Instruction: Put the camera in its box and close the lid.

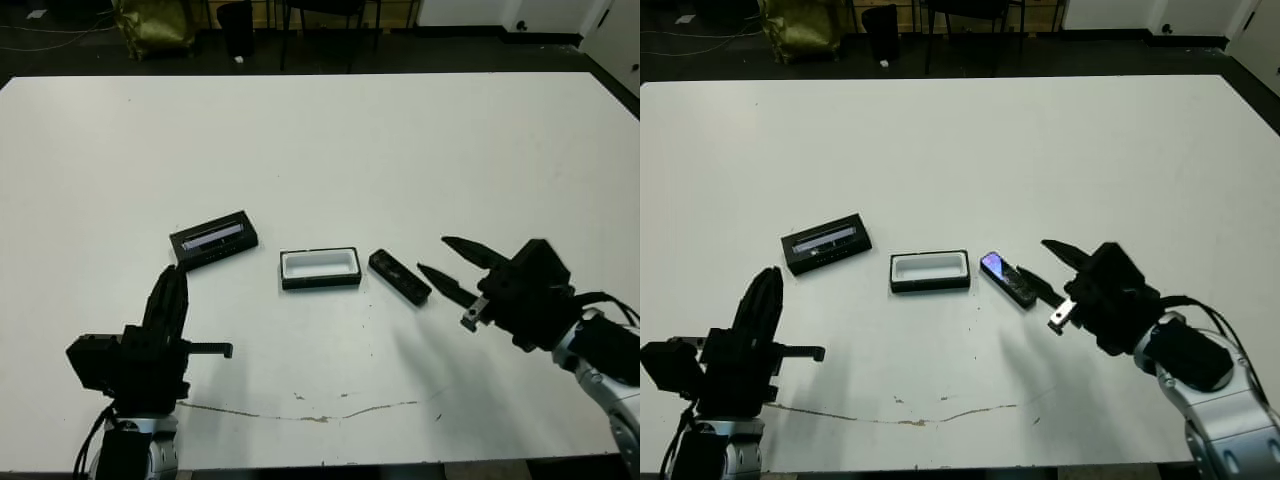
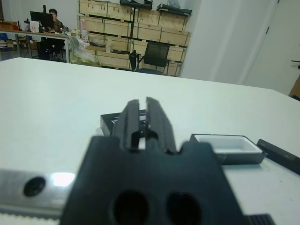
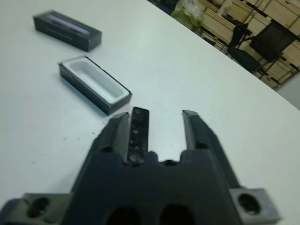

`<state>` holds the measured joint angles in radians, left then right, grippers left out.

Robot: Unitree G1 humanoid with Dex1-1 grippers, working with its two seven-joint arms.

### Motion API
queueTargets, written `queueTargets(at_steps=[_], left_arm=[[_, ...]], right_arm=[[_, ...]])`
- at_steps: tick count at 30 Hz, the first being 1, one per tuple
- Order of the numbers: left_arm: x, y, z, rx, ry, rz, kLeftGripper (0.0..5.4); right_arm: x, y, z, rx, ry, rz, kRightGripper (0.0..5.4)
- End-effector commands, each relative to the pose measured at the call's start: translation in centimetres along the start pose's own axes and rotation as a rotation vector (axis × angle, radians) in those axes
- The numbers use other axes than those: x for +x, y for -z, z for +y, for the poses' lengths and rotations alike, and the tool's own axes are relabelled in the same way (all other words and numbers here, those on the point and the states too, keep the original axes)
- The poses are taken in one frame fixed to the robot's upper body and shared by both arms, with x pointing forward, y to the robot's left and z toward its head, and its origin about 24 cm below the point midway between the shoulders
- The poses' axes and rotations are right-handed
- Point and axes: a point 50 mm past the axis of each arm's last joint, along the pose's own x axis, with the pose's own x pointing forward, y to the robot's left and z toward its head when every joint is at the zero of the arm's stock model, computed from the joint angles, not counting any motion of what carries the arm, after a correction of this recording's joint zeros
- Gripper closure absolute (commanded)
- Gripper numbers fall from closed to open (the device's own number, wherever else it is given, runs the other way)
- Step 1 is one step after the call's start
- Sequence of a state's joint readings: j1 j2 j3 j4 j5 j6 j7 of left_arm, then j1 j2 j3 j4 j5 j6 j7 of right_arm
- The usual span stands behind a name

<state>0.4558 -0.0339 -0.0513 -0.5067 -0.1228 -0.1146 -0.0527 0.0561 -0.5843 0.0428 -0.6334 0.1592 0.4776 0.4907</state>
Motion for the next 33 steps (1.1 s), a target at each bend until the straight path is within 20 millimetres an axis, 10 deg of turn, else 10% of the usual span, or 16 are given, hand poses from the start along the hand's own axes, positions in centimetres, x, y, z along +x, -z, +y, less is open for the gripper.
queueTargets(at_steps=[1, 12, 33], left_arm=[[-1.2, 1.1, 0.6, 0.023, -0.008, 0.070, 5.40], [-1.1, 1.3, 0.6, 0.034, -0.003, 0.064, 5.40], [-1.3, 1.3, 0.7, 0.018, 0.001, 0.080, 5.40]], right_arm=[[0.2, 1.1, 0.5, 0.007, 0.004, 0.032, 2.39], [0.7, 2.1, 0.9, 0.084, -0.051, 0.060, 0.01], [2.2, 2.7, 0.2, 0.128, -0.082, 0.200, 0.01]])
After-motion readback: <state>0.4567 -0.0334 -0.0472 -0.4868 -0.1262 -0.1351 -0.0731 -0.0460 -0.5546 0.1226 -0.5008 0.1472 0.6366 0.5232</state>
